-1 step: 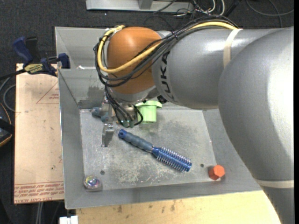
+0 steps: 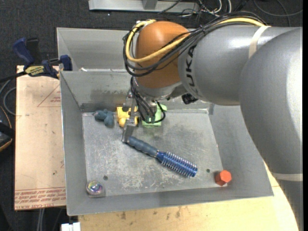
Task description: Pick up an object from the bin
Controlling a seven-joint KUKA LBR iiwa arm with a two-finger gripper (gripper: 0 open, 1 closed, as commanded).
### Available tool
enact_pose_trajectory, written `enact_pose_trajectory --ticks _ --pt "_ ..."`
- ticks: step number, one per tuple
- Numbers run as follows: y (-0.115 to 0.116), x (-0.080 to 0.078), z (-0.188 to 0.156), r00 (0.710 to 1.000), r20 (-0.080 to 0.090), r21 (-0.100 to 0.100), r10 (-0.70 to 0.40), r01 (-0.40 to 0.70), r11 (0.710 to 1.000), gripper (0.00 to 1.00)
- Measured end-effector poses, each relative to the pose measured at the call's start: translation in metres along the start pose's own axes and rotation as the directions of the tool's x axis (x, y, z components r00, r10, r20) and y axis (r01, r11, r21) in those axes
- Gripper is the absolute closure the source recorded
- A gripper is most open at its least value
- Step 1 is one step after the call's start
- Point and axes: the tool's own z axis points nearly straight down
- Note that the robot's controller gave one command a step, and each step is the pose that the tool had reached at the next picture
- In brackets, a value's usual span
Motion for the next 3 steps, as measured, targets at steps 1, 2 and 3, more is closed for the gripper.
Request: enact_pose_trajectory --ticks 1,2,3 --pt "-0.021 -0.012 0.071 0.999 0.006 -0.006 0.047 -0.047 0.999 0.0" --pt "-0.138 -0.005 0.021 0.987 0.003 0.002 -0.16 0.16 0.987 0.0" --pt "-0.134 -0.004 0.023 0.986 0.001 -0.002 -0.164 0.164 0.986 1.0"
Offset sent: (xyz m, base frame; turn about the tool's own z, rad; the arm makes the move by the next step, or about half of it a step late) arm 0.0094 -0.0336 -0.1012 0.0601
